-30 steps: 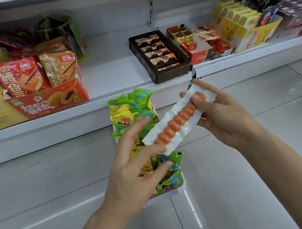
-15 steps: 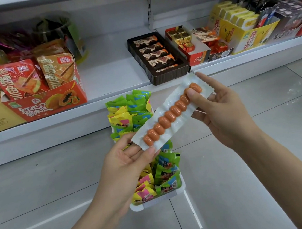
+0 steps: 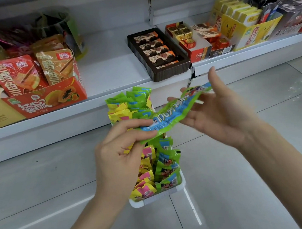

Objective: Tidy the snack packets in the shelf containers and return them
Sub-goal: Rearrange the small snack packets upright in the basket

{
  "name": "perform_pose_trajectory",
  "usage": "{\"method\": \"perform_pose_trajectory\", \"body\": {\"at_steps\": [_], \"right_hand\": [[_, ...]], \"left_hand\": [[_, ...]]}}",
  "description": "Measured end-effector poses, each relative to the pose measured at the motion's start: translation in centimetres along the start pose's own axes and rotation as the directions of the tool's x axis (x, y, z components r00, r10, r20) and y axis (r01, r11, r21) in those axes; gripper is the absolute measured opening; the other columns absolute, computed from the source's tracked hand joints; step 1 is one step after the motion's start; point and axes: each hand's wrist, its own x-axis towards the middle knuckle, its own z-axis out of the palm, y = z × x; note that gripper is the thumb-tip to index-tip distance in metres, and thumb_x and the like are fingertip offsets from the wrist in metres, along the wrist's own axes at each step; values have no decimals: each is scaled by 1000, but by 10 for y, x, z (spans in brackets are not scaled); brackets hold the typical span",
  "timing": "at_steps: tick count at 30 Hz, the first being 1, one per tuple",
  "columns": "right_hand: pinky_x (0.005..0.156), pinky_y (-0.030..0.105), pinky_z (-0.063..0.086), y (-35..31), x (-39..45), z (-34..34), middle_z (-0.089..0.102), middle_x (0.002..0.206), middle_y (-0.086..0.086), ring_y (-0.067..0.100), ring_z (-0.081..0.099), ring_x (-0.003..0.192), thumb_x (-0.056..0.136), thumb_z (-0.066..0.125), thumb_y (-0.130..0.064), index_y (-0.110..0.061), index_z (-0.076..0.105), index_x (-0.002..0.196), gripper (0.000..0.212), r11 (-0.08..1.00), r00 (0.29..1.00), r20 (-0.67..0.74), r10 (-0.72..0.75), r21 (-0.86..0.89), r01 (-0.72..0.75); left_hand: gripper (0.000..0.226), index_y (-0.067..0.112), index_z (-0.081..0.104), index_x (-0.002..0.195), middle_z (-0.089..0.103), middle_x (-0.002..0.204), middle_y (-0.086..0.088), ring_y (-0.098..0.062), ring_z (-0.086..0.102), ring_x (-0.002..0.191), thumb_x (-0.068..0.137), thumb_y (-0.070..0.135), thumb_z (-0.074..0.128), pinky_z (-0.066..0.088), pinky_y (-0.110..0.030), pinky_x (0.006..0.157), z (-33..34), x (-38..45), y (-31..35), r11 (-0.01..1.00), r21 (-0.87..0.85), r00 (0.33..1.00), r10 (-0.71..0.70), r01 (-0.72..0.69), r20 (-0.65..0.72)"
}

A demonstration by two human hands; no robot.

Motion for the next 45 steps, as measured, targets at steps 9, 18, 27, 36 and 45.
{"method": "perform_pose_trajectory", "body": {"at_steps": [9,18,27,36,45], "right_hand": [[66,19,58,-25,-24,-32,76,101,13,14,75,88,77,67,-26,-2,79,89,29,947,987,-143,-68,-321,19],[72,25,60,-55,-49,-55,78,95,4,20,76,87,67,82,-46,-22,79,94,37,601,890,50,-453,-720,346],[69,26,61,-53,-63,-46,77,88,-18,8,75,77,73,67,-74,-47,75,97,37,119,868,282,-409,-926,357],[56,3,45,-13,-54,-14,74,74,-21,-7,69,65,80,70,-36,-39,72,82,4,82,886,369,-279,-911,405],[79,23,44,69,-14,-22,64,102,7,16,56,79,88,74,-28,-14,74,116,32,-255,906,386,-176,-907,336]], "left_hand": [[30,1,76,77,73,98,-6,-22,68,102,74,-27,67,51,-37,92,0,2,-1,943,180,958,265,-281,110],[64,32,49,136,54,128,13,-1,48,117,84,3,72,37,-2,90,13,-11,-4,958,260,958,-181,121,223],[46,14,74,106,70,96,1,-25,64,99,77,49,76,39,-41,107,18,-26,0,754,563,794,-92,-338,601],[32,19,77,102,69,98,7,-17,66,92,76,36,85,40,-41,108,-2,-50,-10,886,389,804,-33,-251,594],[28,18,77,99,70,100,9,-16,63,93,80,38,78,37,-26,100,-6,-50,-20,915,329,827,8,-233,563]]}}
